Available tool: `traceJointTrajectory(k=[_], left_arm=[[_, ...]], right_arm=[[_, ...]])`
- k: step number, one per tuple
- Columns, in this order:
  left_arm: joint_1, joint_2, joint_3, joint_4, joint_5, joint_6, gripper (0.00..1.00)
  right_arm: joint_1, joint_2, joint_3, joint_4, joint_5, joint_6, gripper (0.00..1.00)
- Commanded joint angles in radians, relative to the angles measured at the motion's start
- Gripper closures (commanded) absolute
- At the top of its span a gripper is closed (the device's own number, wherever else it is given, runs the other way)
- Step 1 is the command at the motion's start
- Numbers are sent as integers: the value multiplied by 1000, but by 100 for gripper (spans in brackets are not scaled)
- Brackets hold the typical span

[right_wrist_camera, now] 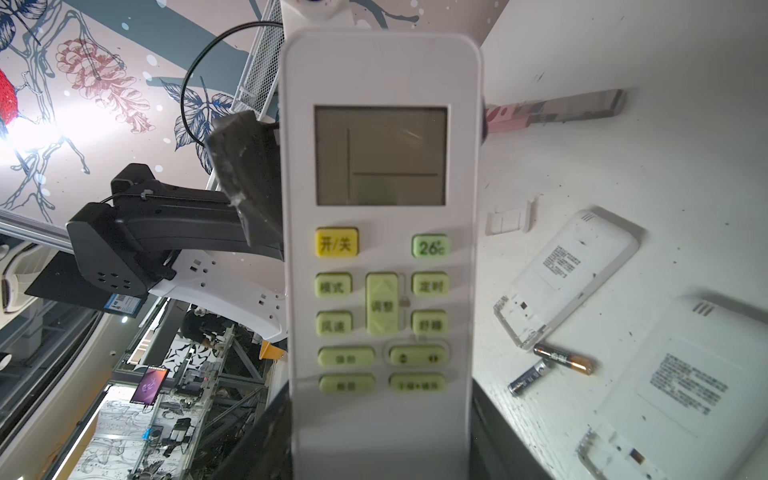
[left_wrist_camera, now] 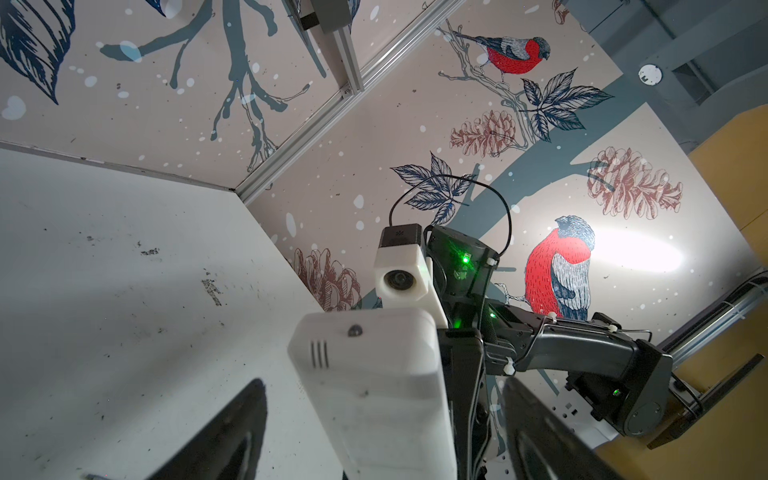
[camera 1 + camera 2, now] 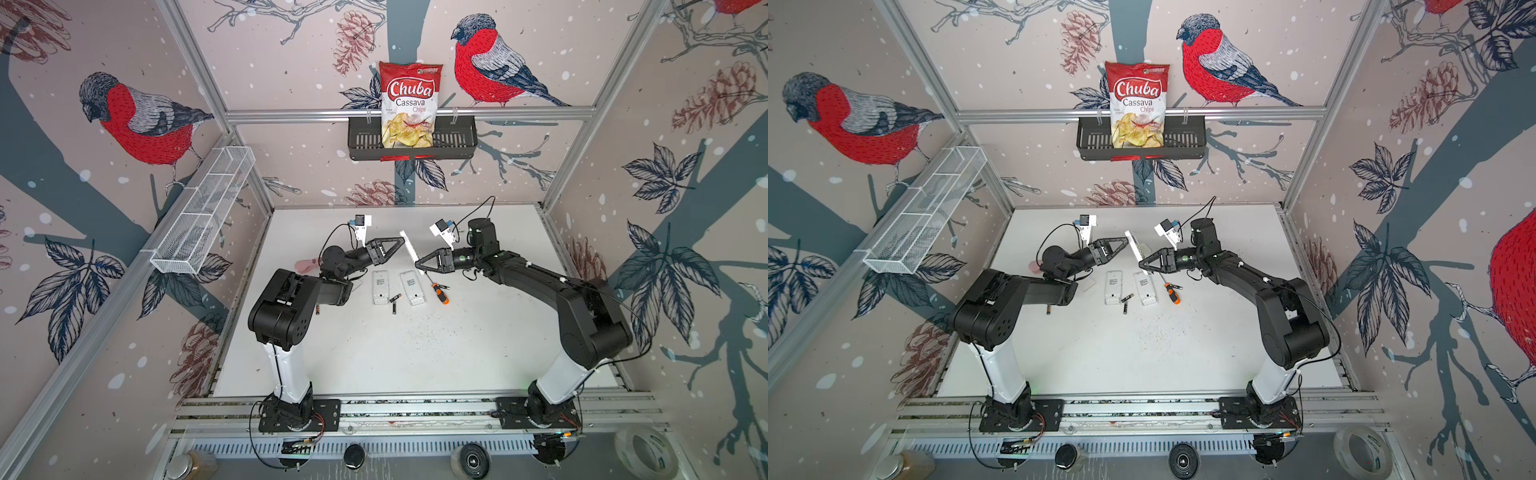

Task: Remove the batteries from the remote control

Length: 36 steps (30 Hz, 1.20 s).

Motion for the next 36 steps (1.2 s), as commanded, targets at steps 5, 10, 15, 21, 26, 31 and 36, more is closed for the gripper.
traceJointTrajectory(k=[5, 10, 15, 21, 26, 31, 36], left_arm=[[2, 1, 21, -34, 9, 48, 11], [2, 10, 26, -50, 4, 54, 19], [2, 3, 30, -91, 3, 75, 27], [3, 2, 33, -111, 2, 85, 32], [2, 6, 28, -109, -4, 84, 37], [2, 9, 27, -111, -9, 84, 42], [2, 13, 25, -115, -18, 84, 45]], right_arm=[[12, 23, 35, 18, -22, -6, 64], [22, 45, 57, 18, -24, -3, 64], [29, 63, 75, 25, -27, 5, 64], [34, 73, 86, 21, -29, 3, 64], [33, 76, 85, 18, -29, -2, 64], [31, 79, 87, 12, -22, -12, 57], [29, 89, 95, -7, -4, -24, 47]])
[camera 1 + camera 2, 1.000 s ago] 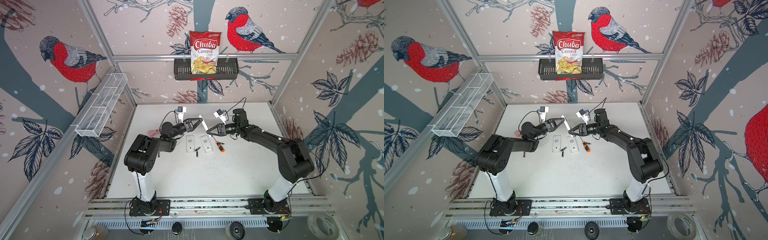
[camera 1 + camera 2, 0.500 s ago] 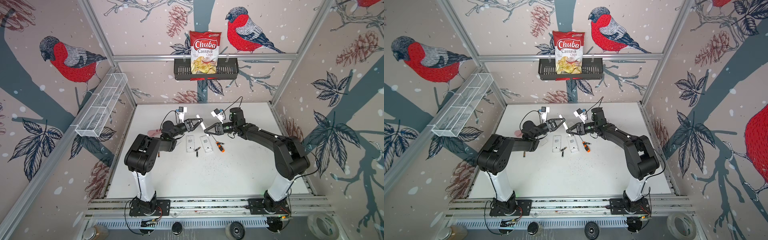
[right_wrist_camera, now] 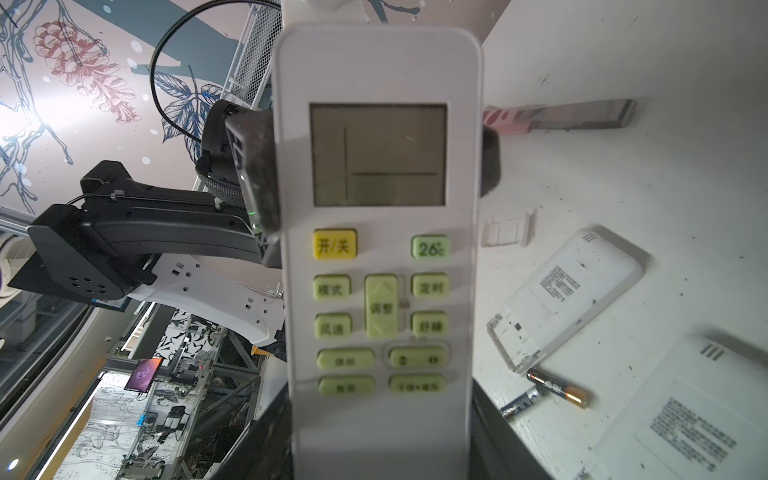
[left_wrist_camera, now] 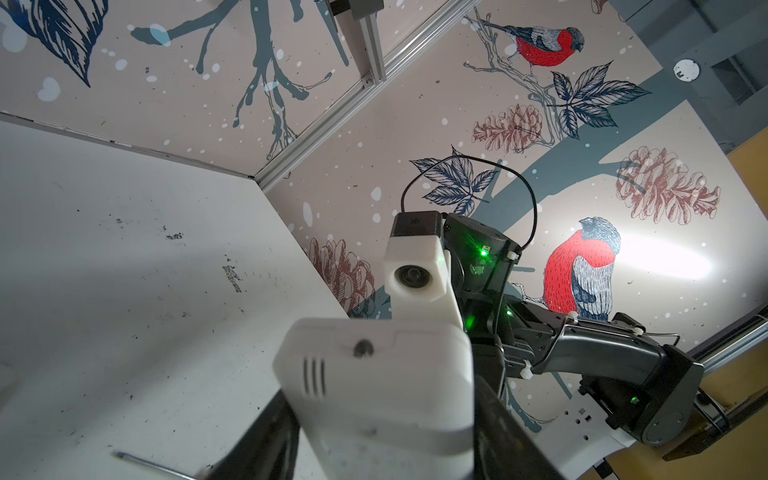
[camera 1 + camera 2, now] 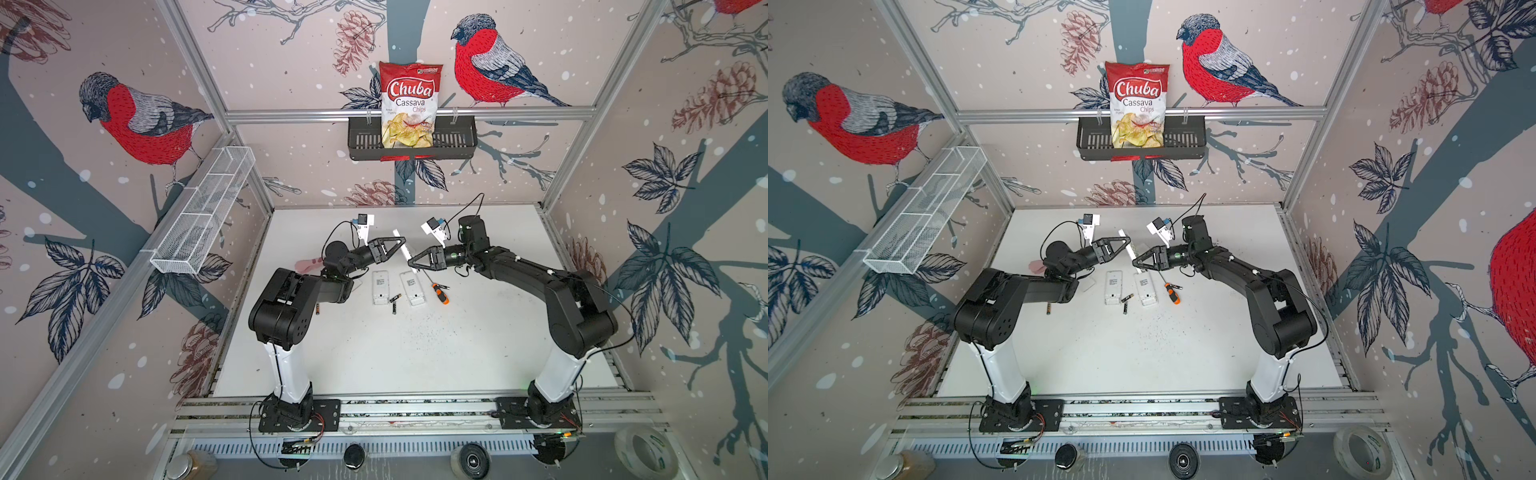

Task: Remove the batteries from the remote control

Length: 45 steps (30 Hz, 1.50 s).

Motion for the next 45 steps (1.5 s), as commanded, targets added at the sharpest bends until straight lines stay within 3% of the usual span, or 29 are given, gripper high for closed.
traceJointTrajectory(k=[1, 11, 27, 36, 45], left_arm=[[2, 8, -2, 0, -16, 37, 45], [1, 6, 3, -55, -37, 55, 47], [17, 73, 49, -48, -54, 40, 48], [18, 105, 78, -37, -53, 28, 48], [19, 42, 103, -191, -72, 81, 48]], right_arm=[[0, 3, 11, 8, -15, 3, 45], [-8, 13, 19, 2, -17, -5, 33], [-38, 47, 19, -9, 23, -2, 31], [-44, 63, 28, -72, 56, -50, 22], [-57, -11, 3, -96, 241, -82, 21]])
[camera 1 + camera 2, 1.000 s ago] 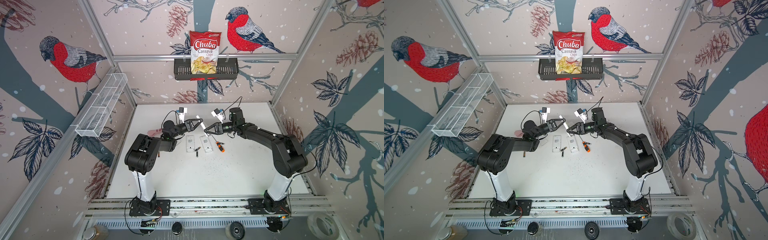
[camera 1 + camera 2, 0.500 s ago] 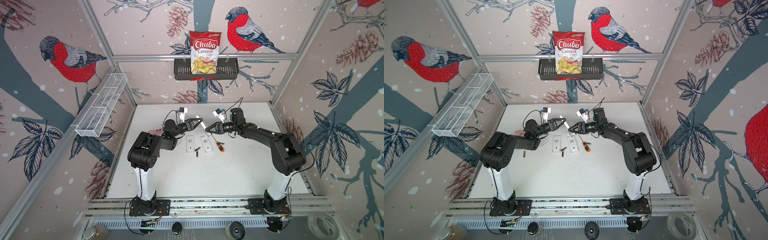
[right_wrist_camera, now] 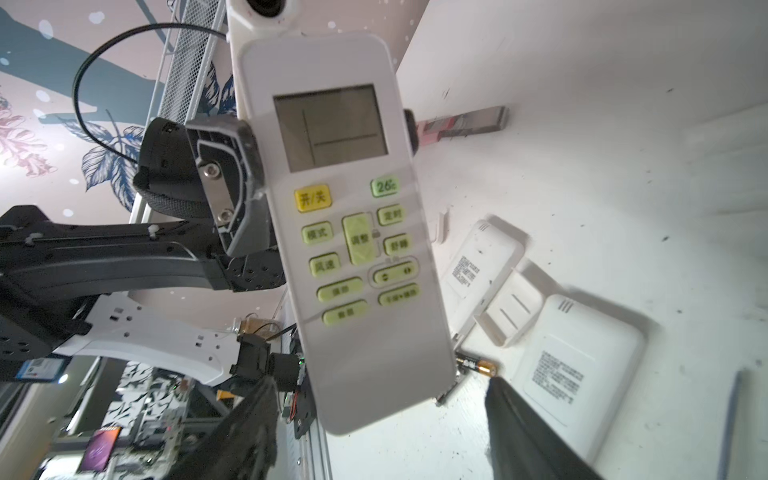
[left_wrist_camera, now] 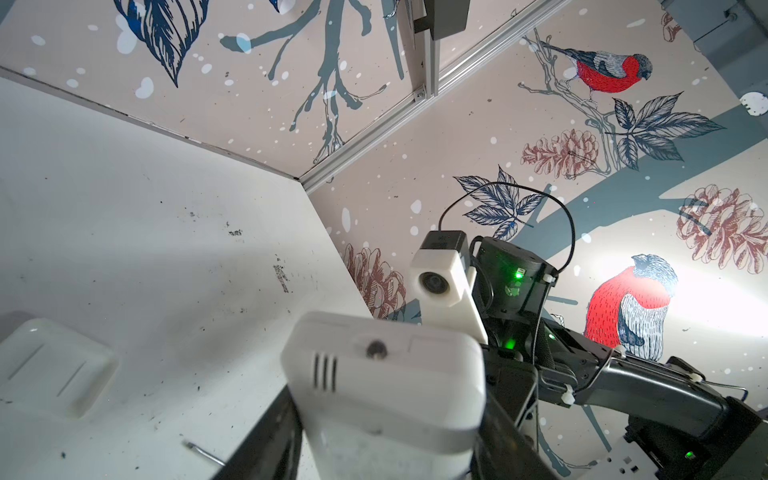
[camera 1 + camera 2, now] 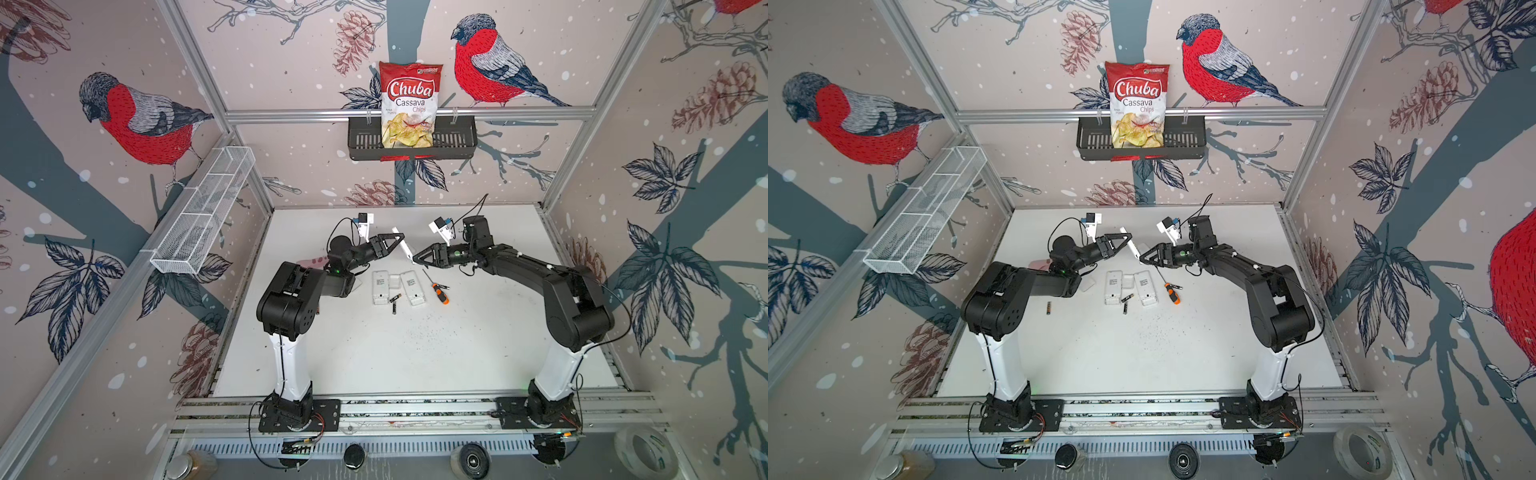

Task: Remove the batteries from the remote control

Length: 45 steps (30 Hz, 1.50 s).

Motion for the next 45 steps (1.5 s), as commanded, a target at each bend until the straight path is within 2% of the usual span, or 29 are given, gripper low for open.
traceJointTrajectory(k=[1, 6, 8, 11, 14, 19, 22, 26, 33, 34, 37, 38, 39, 40, 41, 42, 43, 44, 45], left_arm=[[3, -43, 22, -89, -27, 51, 48], [3, -115, 53, -360, -109, 123, 48], [1, -152, 81, -459, -161, 156, 48], [-9, -188, 75, -485, -199, 156, 48], [-21, -213, 76, -507, -223, 156, 48], [-25, -228, 106, -579, -233, 165, 48], [-26, -239, 122, -633, -244, 165, 48], [-25, -264, 134, -689, -256, 189, 48], [-26, -274, 127, -693, -254, 194, 48], [-26, -272, 126, -691, -253, 194, 48], [-23, -267, 121, -686, -252, 193, 48], [-24, -264, 121, -682, -250, 193, 48], [-24, -262, 119, -677, -250, 192, 48], [-23, -258, 120, -674, -248, 192, 48], [-24, -256, 120, -671, -247, 190, 48], [-25, -252, 120, -668, -245, 187, 48], [-24, -250, 120, -661, -242, 184, 48], [-24, -248, 120, -652, -235, 180, 48], [-24, -245, 120, -643, -228, 177, 47]], right_arm=[[4, -53, -26, 14, 122, -28, 21], [43, -193, -119, 91, 363, -45, 21], [67, -264, -190, 179, 470, -27, 23], [131, -344, -307, 336, 635, 5, 30], [225, -390, -363, 409, 772, -20, 34], [413, -441, -427, 502, 1082, -114, 24], [462, -451, -467, 578, 1218, -113, 21], [463, -429, -456, 590, 1270, -97, 21], [456, -399, -422, 572, 1271, -95, 27], [451, -398, -419, 562, 1266, -92, 35], [429, -422, -445, 562, 1228, -80, 74], [421, -435, -463, 575, 1211, -74, 79], [413, -443, -474, 580, 1198, -70, 80], [406, -450, -481, 581, 1185, -64, 80], [399, -451, -482, 577, 1166, -61, 73], [392, -451, -478, 569, 1150, -59, 63], [385, -450, -473, 562, 1121, -60, 46], [375, -446, -466, 558, 1086, -57, 33], [363, -441, -459, 556, 1036, -50, 26]])
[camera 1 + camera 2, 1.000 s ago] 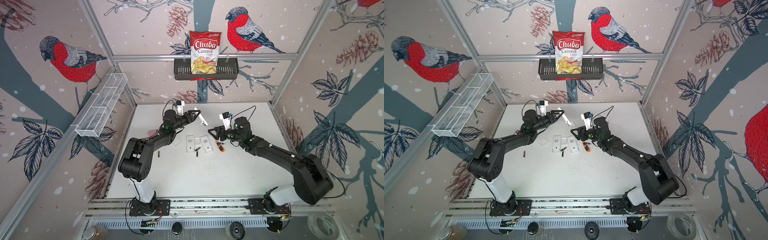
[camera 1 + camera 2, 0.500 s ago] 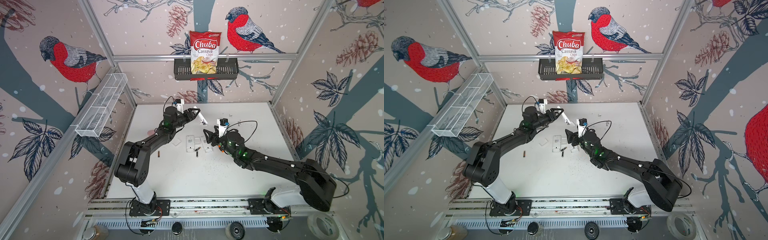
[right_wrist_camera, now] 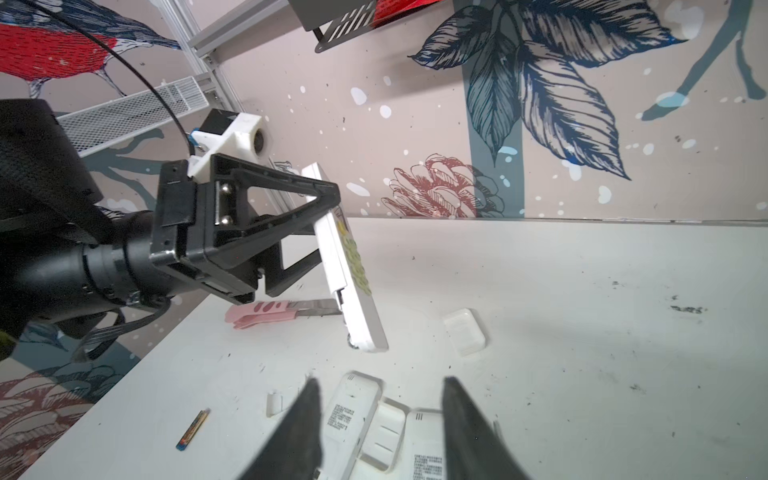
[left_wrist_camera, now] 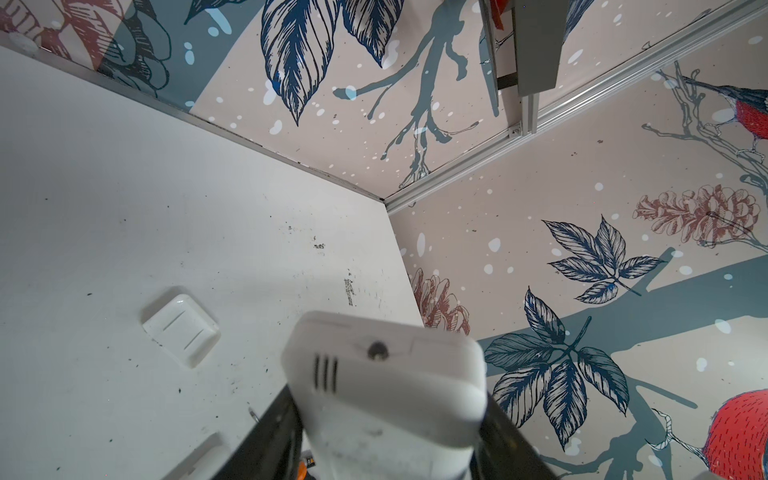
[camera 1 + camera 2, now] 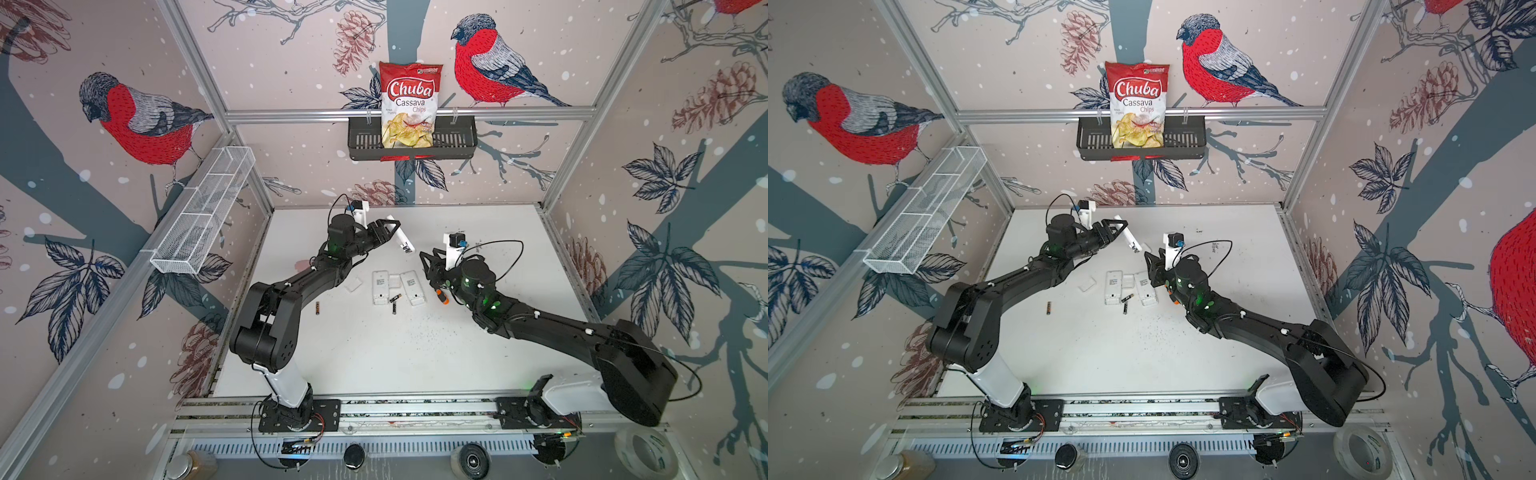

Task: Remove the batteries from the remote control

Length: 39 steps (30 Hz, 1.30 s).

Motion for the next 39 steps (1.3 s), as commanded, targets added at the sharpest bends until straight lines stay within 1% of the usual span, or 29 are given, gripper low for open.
traceJointTrajectory(k=[1, 5, 7, 9, 11, 13, 15, 17, 19, 21, 23, 25, 28, 30, 34, 39], left_arm=[[0, 5, 0, 77, 38, -8, 47], [0, 13, -14, 175, 117, -29, 45], [0, 19, -29, 246, 161, -51, 44], [-2, 35, -24, 309, 221, -78, 43], [-5, 51, -24, 369, 270, -108, 44], [-13, 56, -21, 378, 290, -108, 44], [-21, 62, -21, 384, 303, -102, 44], [-30, 75, -23, 407, 321, -113, 44], [-34, 85, -27, 429, 323, -126, 44], [-34, 87, -34, 404, 291, -120, 45], [-33, 75, -25, 298, 234, -79, 46], [-34, 60, -3, 154, 168, -14, 46], [-41, 52, 53, -49, 95, 85, 46], [-48, 62, 103, -165, 74, 146, 45], [-57, 96, 210, -412, 8, 275, 45], [-75, 113, 323, -646, -78, 393, 45]], right_arm=[[-45, 8, 27, 2, -177, 38, 23], [-188, 32, 47, 17, -491, 122, 19], [-242, 46, 65, 8, -610, 141, 16], [-279, 60, 94, -36, -676, 138, 8], [-320, 78, 113, -41, -778, 156, 3], [-354, 92, 130, -37, -862, 183, 1], [-378, 107, 153, -47, -936, 197, 0], [-389, 117, 183, -92, -983, 181, 1], [-385, 113, 207, -156, -970, 142, 0], [-378, 96, 208, -198, -916, 110, 2], [-359, 65, 201, -242, -811, 72, 6], [-338, 36, 184, -268, -709, 44, 9], [-315, 7, 159, -281, -591, 18, 10], [-313, -5, 148, -290, -532, 17, 10], [-341, -33, 125, -299, -465, 41, 10], [-378, -33, 158, -423, -382, 67, 10]])
